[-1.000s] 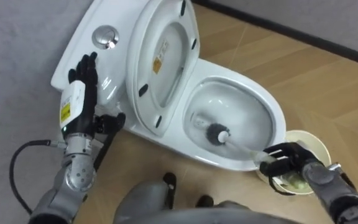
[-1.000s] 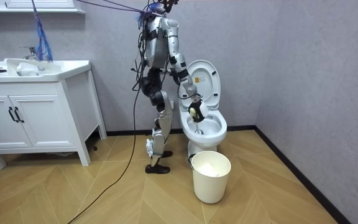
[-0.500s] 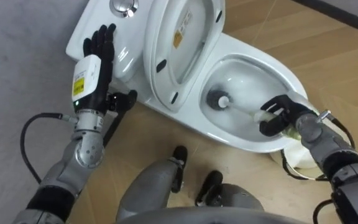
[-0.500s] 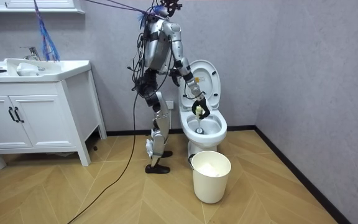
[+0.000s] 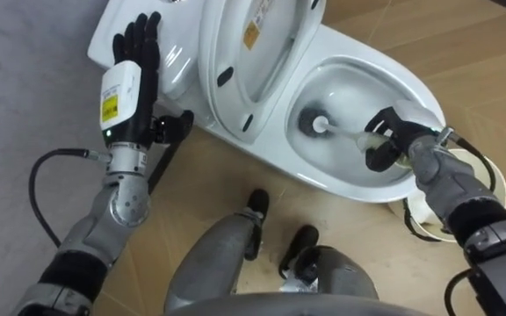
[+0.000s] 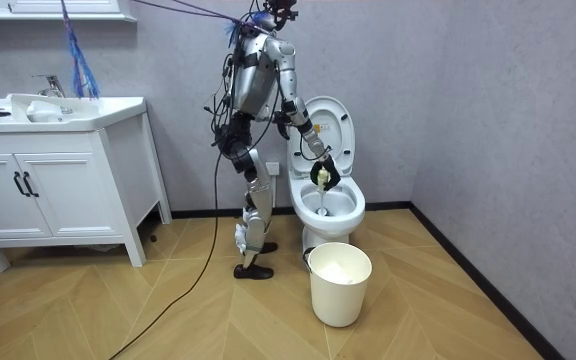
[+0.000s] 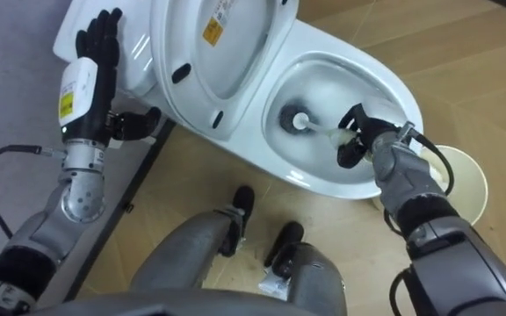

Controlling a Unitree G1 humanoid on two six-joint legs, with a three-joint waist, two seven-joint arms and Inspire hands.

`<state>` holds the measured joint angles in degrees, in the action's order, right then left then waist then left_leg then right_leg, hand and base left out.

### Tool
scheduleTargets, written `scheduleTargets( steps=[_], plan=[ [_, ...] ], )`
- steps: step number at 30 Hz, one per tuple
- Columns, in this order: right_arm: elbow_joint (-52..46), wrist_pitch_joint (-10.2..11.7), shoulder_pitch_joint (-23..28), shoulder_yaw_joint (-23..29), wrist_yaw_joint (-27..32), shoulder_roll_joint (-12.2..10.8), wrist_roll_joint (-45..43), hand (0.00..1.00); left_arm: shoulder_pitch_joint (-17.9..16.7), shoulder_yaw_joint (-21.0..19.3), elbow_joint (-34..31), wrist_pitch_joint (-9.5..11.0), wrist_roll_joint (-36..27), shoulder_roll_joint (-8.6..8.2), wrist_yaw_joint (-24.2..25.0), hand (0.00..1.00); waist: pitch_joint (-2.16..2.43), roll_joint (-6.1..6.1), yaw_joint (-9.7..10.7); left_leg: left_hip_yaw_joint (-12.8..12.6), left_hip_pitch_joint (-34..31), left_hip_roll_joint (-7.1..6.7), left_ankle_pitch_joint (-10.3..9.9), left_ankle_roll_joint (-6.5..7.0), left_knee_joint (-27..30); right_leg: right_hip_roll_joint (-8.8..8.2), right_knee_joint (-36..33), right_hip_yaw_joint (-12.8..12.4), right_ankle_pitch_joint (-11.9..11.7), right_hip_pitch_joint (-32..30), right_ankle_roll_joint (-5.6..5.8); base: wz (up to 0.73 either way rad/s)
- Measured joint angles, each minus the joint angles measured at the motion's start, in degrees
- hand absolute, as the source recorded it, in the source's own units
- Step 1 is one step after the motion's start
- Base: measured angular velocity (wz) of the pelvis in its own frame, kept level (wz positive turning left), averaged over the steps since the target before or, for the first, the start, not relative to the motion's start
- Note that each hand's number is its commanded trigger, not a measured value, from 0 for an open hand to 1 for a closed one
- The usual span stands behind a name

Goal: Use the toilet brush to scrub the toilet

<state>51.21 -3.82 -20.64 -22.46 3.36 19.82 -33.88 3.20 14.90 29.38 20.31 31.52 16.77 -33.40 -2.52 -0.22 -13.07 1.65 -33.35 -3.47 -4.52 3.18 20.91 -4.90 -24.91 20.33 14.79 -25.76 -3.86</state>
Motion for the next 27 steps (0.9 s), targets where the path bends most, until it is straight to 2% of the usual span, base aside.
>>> scheduleTargets(
  steps=[5,8,10,12,13,19,27],
  plan=[
    [-2.78,0.00,0.90,0.15,0.79,0.68,-0.11,1.00,-0.02,1.07,-0.06,-1.09,0.00,-0.01,-2.28,0.00,0.03,0.05,0.11,-0.09,-0.33,0.00,0.07,-0.07,-0.27,0.02,0.08,-0.17,0.04,-0.51,-0.05,0.00],
    [-4.87,0.00,1.17,0.16,0.77,1.65,-0.36,1.00,-0.13,1.28,-0.21,-1.33,0.08,-0.01,-3.18,0.00,0.08,0.13,0.27,-0.05,-0.70,0.02,0.07,-0.07,-0.11,0.01,-0.08,-0.07,0.04,-0.78,-0.06,0.00],
    [-9.25,-0.06,1.92,0.82,-0.78,2.83,-3.95,1.00,-0.31,1.18,-0.26,-1.33,0.33,0.00,-3.88,0.00,0.08,0.10,0.26,-0.46,-1.17,0.01,0.07,-0.07,-0.02,-0.20,-1.12,-0.54,0.12,-1.72,-0.15,-0.07],
    [-13.27,-0.35,2.20,1.22,-2.58,2.85,-6.90,1.00,-0.83,0.83,-0.21,-1.39,-0.32,-0.01,-4.17,0.00,0.08,0.07,0.16,-1.49,-1.10,0.23,0.07,-0.05,-0.03,-0.25,-1.78,-1.65,0.17,-2.38,-0.18,-0.25],
    [-16.53,-1.16,2.71,1.21,-3.97,2.84,-8.72,1.00,-1.02,0.46,-0.11,-1.56,-0.60,-0.01,-4.17,0.00,0.08,0.08,0.11,-2.26,-0.98,0.49,0.07,-0.05,-0.03,-0.15,-1.78,-2.13,0.15,-2.53,-0.20,-0.29],
    [-26.50,-3.66,5.96,1.32,-7.56,2.66,-11.50,1.00,-1.29,-0.61,0.61,-2.45,-2.28,-0.06,-4.20,0.00,0.11,-0.04,0.54,-4.13,-0.40,1.16,0.08,-0.09,-0.04,0.18,-2.05,-3.60,0.16,-2.92,-0.60,-0.16],
    [-29.42,-4.46,7.89,1.36,-9.14,2.26,-11.25,1.00,-1.67,-0.65,0.71,-3.18,-3.83,-0.04,-4.54,0.00,0.30,-0.14,1.92,-4.44,-0.14,1.26,0.08,-0.11,0.23,0.11,-2.87,-4.03,0.11,-3.07,-0.70,-0.03]
  ],
)
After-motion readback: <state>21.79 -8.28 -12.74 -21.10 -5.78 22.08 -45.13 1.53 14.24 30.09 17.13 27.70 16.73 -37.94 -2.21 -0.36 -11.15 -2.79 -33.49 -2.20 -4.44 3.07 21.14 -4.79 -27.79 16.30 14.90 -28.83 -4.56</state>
